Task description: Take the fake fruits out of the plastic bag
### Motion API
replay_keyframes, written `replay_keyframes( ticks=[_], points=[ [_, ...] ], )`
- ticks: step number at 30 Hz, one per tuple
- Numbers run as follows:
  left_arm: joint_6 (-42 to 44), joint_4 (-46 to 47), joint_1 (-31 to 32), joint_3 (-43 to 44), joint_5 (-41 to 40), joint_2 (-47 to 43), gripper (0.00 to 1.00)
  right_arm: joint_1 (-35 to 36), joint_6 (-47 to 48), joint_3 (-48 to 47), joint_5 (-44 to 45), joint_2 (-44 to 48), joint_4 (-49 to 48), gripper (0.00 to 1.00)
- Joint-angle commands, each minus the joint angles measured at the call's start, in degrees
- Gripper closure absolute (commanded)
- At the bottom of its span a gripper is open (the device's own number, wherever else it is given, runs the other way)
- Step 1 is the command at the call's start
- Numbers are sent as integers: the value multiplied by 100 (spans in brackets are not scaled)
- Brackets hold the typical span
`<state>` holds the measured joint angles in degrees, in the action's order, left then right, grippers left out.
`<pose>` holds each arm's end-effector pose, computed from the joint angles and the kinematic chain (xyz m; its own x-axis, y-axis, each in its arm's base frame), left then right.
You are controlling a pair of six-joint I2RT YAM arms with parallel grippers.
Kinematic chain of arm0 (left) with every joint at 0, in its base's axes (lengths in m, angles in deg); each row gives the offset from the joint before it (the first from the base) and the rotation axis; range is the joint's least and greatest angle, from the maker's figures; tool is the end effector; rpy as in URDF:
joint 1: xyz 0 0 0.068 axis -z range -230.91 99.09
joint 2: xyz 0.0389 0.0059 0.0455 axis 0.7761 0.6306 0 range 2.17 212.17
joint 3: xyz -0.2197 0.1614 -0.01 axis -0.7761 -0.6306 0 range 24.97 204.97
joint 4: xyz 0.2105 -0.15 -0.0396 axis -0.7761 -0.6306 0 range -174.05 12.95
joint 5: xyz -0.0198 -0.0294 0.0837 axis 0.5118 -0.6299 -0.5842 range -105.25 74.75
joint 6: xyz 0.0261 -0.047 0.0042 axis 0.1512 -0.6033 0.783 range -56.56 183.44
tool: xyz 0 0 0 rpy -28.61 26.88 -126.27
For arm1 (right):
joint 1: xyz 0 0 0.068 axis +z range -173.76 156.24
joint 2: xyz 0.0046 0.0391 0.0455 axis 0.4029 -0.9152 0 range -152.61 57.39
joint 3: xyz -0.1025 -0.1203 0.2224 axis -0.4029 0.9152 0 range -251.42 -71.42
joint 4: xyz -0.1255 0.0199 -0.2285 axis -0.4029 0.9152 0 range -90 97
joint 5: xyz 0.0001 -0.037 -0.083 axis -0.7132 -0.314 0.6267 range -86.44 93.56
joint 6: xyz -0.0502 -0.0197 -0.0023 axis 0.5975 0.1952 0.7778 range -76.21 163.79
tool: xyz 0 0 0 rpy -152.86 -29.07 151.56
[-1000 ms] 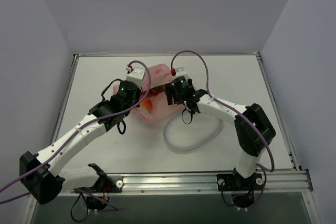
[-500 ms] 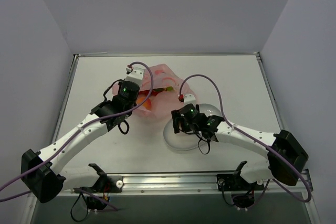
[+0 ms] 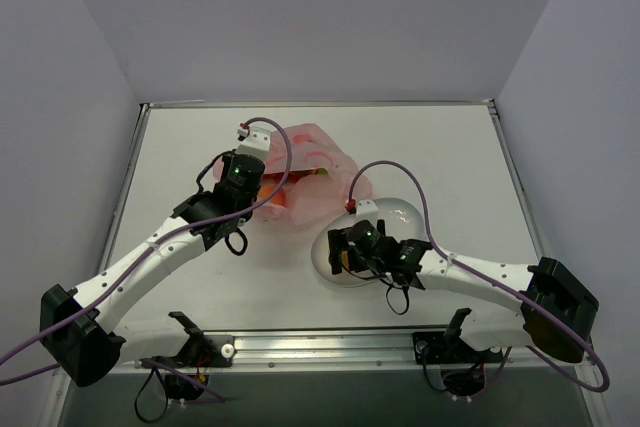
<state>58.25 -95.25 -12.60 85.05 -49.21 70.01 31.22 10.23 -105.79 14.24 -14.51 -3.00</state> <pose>0.2198 -0.1482 0.3391 -0.3529 0.1830 -0.9176 0.0884 0.9828 0.1620 0.1538 0.2079 0.2009 -0.6674 -0.0060 -0.7447 -0.4179 0.8307 0.3679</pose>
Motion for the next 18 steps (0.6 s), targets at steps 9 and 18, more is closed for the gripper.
replay_keyframes(
  ticks=[9, 18],
  points=[
    [27, -17, 72, 127, 653, -130, 98, 92, -212, -289, 180, 483, 203, 14],
    [0, 202, 203, -13, 1611, -376, 98, 39, 235, -1352, 663, 284, 248, 46]
  ],
)
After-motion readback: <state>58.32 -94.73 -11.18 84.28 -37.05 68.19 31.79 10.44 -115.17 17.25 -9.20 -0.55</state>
